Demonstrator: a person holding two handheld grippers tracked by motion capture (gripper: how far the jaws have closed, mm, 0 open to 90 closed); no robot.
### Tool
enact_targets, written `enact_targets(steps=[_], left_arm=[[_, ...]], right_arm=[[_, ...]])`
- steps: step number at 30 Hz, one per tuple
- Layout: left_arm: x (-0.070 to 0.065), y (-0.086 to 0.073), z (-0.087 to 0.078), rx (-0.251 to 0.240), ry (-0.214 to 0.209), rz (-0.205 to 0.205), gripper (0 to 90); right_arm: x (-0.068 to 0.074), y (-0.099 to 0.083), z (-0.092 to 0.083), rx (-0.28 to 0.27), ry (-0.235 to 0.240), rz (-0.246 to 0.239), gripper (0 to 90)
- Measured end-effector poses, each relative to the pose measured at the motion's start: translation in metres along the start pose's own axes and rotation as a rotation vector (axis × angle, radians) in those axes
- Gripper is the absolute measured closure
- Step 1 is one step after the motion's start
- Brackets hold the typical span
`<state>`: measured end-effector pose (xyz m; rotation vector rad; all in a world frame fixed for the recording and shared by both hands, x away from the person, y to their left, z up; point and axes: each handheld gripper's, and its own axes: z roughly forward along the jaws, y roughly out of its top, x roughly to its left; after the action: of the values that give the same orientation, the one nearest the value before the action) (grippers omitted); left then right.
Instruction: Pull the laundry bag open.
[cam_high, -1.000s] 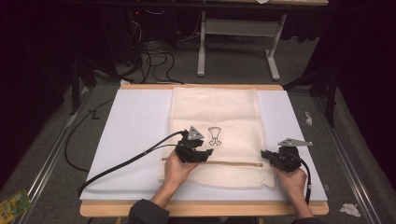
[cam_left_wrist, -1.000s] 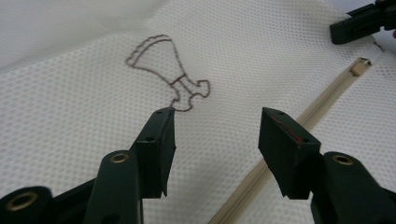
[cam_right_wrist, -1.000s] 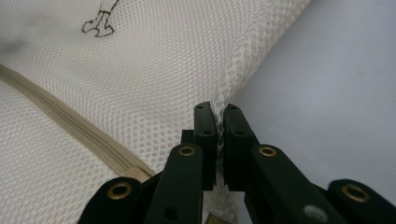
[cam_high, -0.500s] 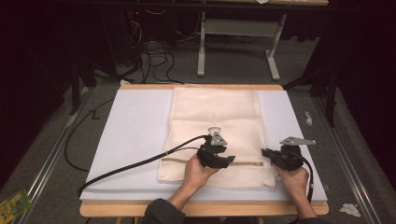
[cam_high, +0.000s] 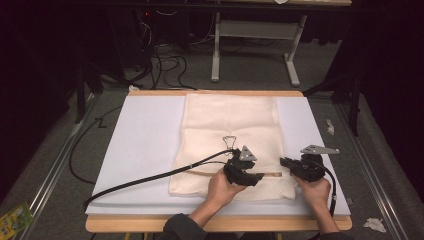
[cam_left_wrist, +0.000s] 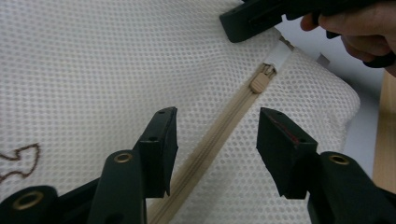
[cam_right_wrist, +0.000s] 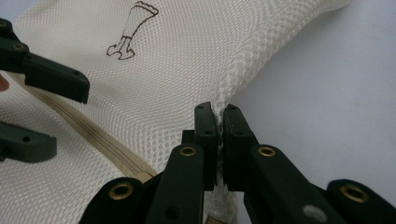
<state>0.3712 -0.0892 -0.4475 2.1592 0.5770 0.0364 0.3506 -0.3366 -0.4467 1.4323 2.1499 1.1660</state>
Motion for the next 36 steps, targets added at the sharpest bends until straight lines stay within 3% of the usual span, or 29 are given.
enact_targets(steps=[6,11,15,18,26,36], left_arm=[[-0.011,0.003,0.013,0.014,-0.035,0.027,53.8],[-0.014,0.003,0.019,-0.018,-0.029,0.052,60.6],[-0.019,0.005,0.025,-0.011,-0.039,0.05,62.5],[-0.022,0.005,0.029,0.004,-0.032,0.073,62.4],[-0.019,0.007,0.037,-0.003,-0.045,0.037,61.0],[-0.018,0.009,0.037,-0.022,-0.076,0.021,68.4]], right_arm=[[0.001,0.004,-0.004,-0.009,0.014,0.003,87.8],[0.004,0.006,-0.006,-0.01,0.017,-0.006,87.8],[0.006,0.007,-0.007,-0.016,0.024,-0.014,87.9],[0.008,0.009,-0.009,-0.025,0.036,-0.013,87.8],[0.011,0.013,-0.008,-0.036,0.065,-0.014,87.9],[0.011,0.014,-0.008,-0.04,0.066,-0.015,87.9]])
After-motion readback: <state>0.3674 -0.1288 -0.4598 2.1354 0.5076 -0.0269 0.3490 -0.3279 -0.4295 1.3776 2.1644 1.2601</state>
